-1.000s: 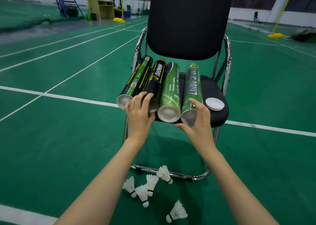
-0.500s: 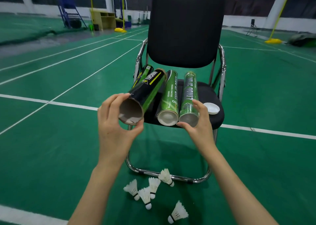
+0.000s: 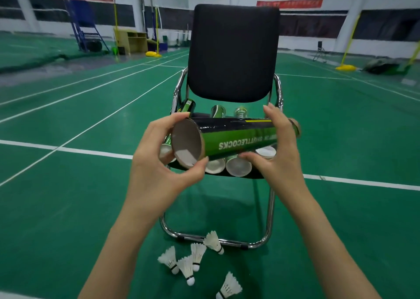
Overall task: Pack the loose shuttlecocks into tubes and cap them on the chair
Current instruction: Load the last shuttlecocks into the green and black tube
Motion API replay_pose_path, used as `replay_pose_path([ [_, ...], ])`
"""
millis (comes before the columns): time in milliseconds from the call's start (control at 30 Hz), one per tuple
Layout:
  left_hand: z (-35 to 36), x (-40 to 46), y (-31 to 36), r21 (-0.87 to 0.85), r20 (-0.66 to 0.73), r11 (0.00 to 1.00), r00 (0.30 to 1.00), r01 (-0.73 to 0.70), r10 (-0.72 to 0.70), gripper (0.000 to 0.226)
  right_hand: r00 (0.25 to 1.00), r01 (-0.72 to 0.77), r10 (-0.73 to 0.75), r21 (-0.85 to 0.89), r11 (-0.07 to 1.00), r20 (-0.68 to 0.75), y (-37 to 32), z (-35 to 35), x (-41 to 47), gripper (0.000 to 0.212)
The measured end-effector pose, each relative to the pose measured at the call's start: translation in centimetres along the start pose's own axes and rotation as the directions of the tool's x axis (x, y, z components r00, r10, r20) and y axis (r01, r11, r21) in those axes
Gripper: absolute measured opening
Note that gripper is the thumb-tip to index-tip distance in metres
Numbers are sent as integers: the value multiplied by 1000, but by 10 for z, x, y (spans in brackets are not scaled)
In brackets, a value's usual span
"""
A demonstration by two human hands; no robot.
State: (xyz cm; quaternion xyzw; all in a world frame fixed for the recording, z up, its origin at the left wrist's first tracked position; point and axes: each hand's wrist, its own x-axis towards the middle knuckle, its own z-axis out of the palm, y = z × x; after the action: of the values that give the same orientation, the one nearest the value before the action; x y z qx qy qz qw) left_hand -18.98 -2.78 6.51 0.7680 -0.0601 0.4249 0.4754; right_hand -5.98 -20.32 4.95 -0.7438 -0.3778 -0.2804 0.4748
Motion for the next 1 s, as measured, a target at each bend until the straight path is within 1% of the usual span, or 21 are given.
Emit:
replay_pose_path([
  [133, 0, -2, 6, -108, 124, 993, 992, 45, -31, 64, 981, 86, -47, -206, 975, 187, 1, -24, -13, 96],
  [167, 2, -4, 7, -141, 158, 988, 987, 63, -41, 64, 976, 113, -58, -256, 960, 212, 2, -28, -18, 97],
  [233, 9, -9, 5, -205, 223, 972, 973, 114, -67, 64, 974, 130, -61, -318, 939, 218, 5, -36, -29, 96],
  [333, 20, -23, -6, -218, 313, 959, 944, 181, -107, 64, 974, 74, -2, -313, 947, 226, 17, -43, -56, 93],
  [433, 30, -44, -23, -202, 392, 942, 903, 270, -175, 60, 957, -24, 99, -267, 963, 272, 34, -39, -91, 88],
  [533, 39, -64, -43, -187, 461, 906, 849, 379, -260, 59, 933, -122, 198, -256, 959, 299, 51, -28, -126, 82],
  [667, 50, -97, -77, -104, 525, 866, 766, 489, -370, 60, 880, -199, 294, -274, 941, 372, 74, -15, -166, 80],
  [833, 61, -132, -125, 4, 558, 792, 655, 611, -509, 60, 763, -305, 444, -345, 888, 469, 102, 7, -203, 86],
  [900, 68, -139, -145, 25, 572, 739, 597, 673, -563, 65, 722, -353, 502, -371, 859, 476, 113, 18, -219, 87],
  [1000, 82, -153, -173, 35, 615, 666, 510, 745, -602, 69, 672, -413, 561, -384, 826, 484, 129, 30, -245, 86],
])
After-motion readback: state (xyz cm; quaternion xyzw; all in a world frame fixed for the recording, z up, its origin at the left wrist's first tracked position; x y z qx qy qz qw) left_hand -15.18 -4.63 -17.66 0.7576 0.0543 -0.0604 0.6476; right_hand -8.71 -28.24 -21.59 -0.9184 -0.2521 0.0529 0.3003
